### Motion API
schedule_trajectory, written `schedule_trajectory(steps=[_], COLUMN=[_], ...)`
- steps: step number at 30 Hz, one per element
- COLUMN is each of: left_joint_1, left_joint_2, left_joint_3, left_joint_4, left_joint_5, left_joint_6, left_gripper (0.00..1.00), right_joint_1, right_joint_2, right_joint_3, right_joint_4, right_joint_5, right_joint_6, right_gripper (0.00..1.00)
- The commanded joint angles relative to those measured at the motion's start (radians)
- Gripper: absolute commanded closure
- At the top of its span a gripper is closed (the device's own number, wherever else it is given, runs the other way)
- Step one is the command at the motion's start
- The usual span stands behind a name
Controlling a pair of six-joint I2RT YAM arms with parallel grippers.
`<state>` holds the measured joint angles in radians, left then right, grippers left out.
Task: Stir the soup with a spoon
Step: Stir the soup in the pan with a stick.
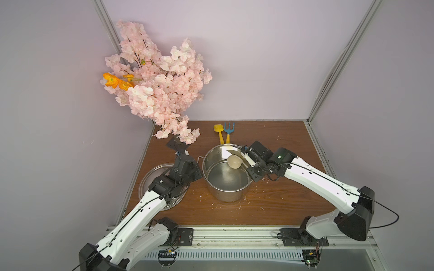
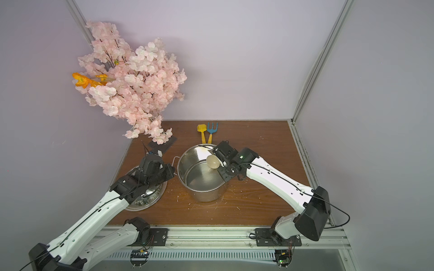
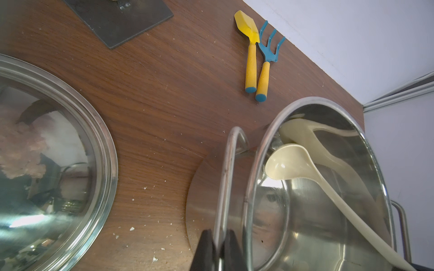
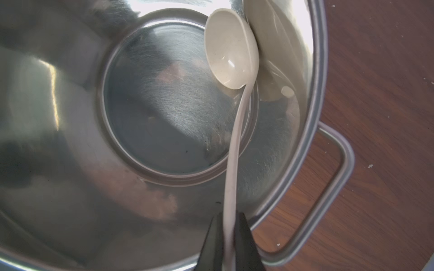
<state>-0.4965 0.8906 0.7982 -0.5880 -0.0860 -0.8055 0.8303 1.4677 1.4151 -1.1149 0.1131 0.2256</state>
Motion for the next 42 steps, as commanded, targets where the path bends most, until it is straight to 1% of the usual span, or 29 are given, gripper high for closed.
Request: schedule_trajectory(steps=[1, 4, 6, 11, 16, 20, 22, 24, 27, 30, 34, 37, 42], left_joint_1=[0.009, 0.009, 0.009, 0.009, 0.01, 0.009, 0.009, 0.01, 0.009, 0.009, 0.009, 0.01, 0.009], left_joint_2=[-0.018, -0.017, -0.014, -0.001, 0.006, 0.004, 0.0, -0.003, -0.007, -0.01, -0.006, 0.001, 0.02], left_joint_3=[-0.021, -0.031, -0.03, -0.022, -0.019, -0.02, -0.023, -0.027, -0.034, -0.038, -0.037, -0.034, -0.023], left_joint_4=[-0.021, -0.014, -0.012, -0.006, -0.006, -0.006, -0.006, -0.006, -0.006, -0.006, -0.006, -0.006, -0.006], left_joint_5=[-0.01, -0.01, -0.011, -0.011, -0.013, -0.014, -0.014, -0.011, -0.011, -0.007, -0.003, -0.003, -0.002], left_joint_6=[0.019, 0.018, 0.02, 0.02, 0.023, 0.028, 0.024, 0.022, 0.023, 0.022, 0.021, 0.023, 0.028], left_gripper=[1.0, 1.0, 1.0, 1.0, 1.0, 1.0, 1.0, 1.0, 1.0, 1.0, 1.0, 1.0, 1.0], right_joint_1=[0.008, 0.032, 0.059, 0.118, 0.131, 0.112, 0.068, 0.005, -0.046, -0.065, -0.061, -0.032, 0.06], right_joint_2=[0.041, 0.077, 0.098, 0.088, -0.017, -0.09, -0.111, -0.124, -0.111, -0.056, 0.028, 0.081, 0.135], right_joint_3=[0.053, 0.074, 0.096, 0.092, -0.021, -0.105, -0.125, -0.125, -0.093, -0.044, 0.047, 0.114, 0.19], right_joint_4=[0.024, 0.068, 0.078, 0.076, 0.065, 0.022, 0.002, 0.011, 0.023, 0.015, 0.015, 0.01, -0.006], right_joint_5=[-0.056, -0.154, -0.173, -0.181, -0.145, -0.064, -0.026, -0.061, -0.043, -0.042, -0.106, -0.135, -0.183], right_joint_6=[-0.032, -0.052, -0.048, -0.031, -0.004, -0.001, -0.01, -0.03, -0.052, -0.066, -0.076, -0.09, -0.1], right_gripper=[1.0, 1.0, 1.0, 1.0, 1.0, 1.0, 1.0, 1.0, 1.0, 1.0, 1.0, 1.0, 1.0])
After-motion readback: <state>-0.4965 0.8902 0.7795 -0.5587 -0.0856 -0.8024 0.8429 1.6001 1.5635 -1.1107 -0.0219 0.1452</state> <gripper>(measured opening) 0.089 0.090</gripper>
